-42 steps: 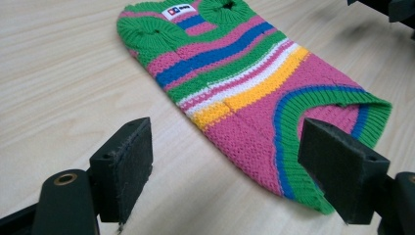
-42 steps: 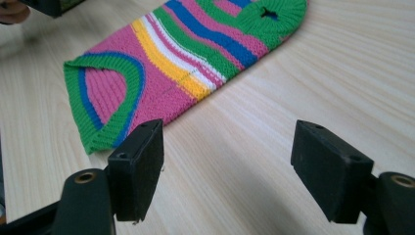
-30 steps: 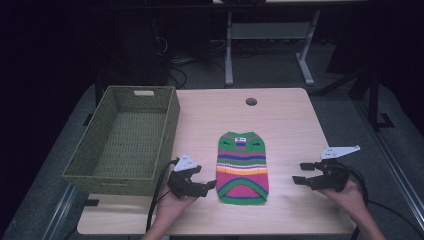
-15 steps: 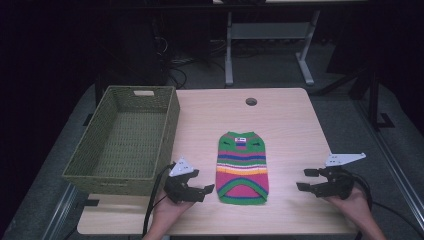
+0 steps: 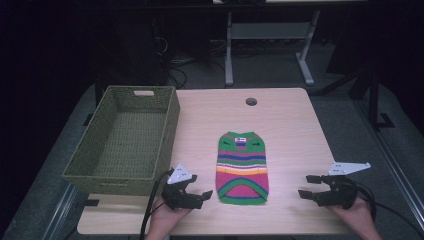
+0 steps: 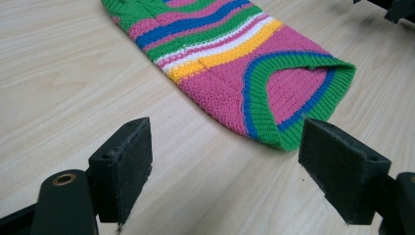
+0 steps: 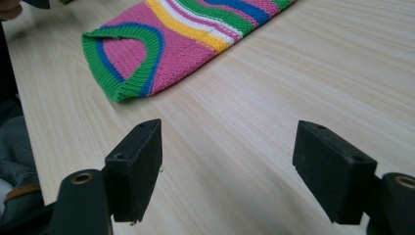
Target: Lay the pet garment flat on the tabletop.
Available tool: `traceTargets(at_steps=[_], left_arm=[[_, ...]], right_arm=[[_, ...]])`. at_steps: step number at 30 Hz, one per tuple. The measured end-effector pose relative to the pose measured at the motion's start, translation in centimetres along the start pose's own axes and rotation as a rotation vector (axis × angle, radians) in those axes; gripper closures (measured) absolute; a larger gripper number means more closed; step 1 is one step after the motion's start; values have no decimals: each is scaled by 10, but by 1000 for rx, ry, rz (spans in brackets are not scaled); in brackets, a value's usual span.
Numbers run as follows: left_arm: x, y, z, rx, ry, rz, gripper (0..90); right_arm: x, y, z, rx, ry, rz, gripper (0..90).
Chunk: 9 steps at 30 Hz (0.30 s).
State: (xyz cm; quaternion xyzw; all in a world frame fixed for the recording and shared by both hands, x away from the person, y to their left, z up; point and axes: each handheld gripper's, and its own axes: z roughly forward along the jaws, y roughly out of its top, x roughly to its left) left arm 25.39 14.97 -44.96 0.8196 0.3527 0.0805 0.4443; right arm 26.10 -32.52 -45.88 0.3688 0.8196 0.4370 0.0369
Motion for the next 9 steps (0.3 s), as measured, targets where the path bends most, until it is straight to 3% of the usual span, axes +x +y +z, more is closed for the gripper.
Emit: traceTargets(at_steps=[6,9], left_arm=[[-9,-1,-5,-7,-30,-15,201],[-15,2,-6,-14,-20,19,201]], right_arm=[[13,-17,-4,-23,-28,-7,259],[16,-24,-2,-26,-11,3,259]])
